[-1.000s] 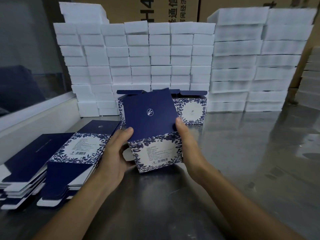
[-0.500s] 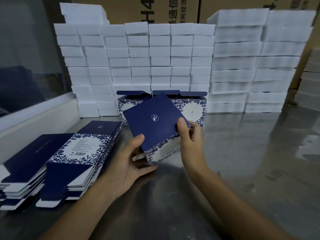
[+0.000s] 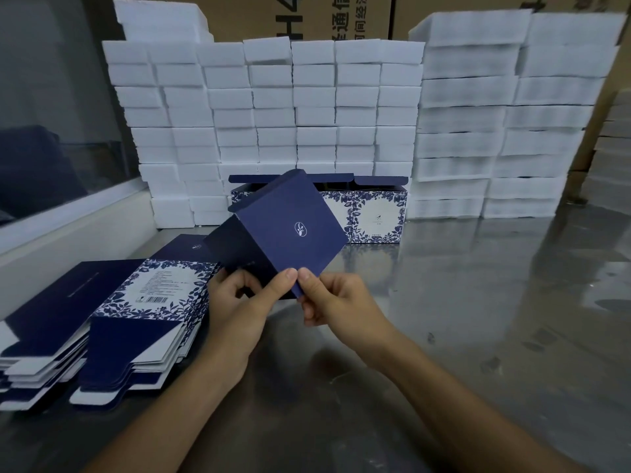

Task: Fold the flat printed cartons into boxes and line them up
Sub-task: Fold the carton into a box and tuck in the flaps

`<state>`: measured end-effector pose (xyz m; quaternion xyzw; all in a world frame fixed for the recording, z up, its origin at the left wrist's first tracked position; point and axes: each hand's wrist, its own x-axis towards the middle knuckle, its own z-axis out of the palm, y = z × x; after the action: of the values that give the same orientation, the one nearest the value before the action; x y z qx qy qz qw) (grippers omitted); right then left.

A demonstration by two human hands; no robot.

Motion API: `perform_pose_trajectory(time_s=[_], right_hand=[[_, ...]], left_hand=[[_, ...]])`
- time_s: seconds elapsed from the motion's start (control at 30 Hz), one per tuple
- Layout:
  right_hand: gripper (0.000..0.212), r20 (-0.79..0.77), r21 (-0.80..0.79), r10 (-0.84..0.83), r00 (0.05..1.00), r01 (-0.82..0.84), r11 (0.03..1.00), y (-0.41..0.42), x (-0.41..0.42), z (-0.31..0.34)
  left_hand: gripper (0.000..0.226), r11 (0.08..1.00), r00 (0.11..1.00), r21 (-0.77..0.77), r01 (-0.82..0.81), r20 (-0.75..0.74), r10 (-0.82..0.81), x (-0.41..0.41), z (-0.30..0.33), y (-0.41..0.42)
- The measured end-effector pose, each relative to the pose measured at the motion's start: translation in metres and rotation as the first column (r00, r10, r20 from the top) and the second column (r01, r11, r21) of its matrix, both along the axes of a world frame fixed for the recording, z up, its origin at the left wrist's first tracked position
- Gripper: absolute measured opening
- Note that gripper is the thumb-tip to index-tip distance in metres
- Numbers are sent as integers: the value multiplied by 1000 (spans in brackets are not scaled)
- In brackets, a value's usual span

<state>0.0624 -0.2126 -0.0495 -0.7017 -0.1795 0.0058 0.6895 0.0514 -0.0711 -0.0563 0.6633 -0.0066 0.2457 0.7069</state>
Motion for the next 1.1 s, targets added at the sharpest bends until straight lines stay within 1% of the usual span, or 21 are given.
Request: perform_pose_trajectory(time_s=[0.13,0.27,0.37,0.47,0.53,0.67,0.73,0.8,0.87,0.93,1.03,1.1], right_hand=[[36,33,-22,-7,999,8,1000,1,0,-1],[37,5,-6,-1,1000,1,1000,0,0,-1],[42,6,-6,-19,1000,19,1000,-2,1,-3],[55,-38,76,-95,995,97,992,-5,3,-4],[61,-45,128,-156,987,160,979,-8,6,-4],[64,-1,115,-200,980,199,973,-13,10,-5],[59,9,108,-196,981,194,975,-12,11,-6],[55,9,91,-189,982,187,978,-11,12,-7],[56,-5,108,-178,984,178,978,-11,12,-7],[60,-43,160,-185,982,190,969,-11,12,-6],[61,-89,233,-259,962,273,933,-13,14,-6],[61,-97,243,-315,944,329,912,-16,17,-6]], left_hand=[[58,998,999,46,-32,14,32,3,-2,1],[56,997,1000,76,-26,17,25,4,-3,3],[58,995,999,95,-12,39,9,5,-3,4],[62,994,999,106,15,48,-20,3,-3,2],[60,995,998,97,29,43,-34,2,-2,-1],[61,992,999,121,22,30,-26,1,-1,-2],[60,994,999,101,32,16,-34,2,-2,1],[70,996,998,55,66,-9,-66,2,-1,3],[78,993,993,19,113,-29,-112,1,0,4],[84,987,986,0,162,-45,-162,0,1,4],[84,978,976,2,210,-60,-209,-1,2,3],[78,969,967,-9,246,-59,-246,-1,1,4]])
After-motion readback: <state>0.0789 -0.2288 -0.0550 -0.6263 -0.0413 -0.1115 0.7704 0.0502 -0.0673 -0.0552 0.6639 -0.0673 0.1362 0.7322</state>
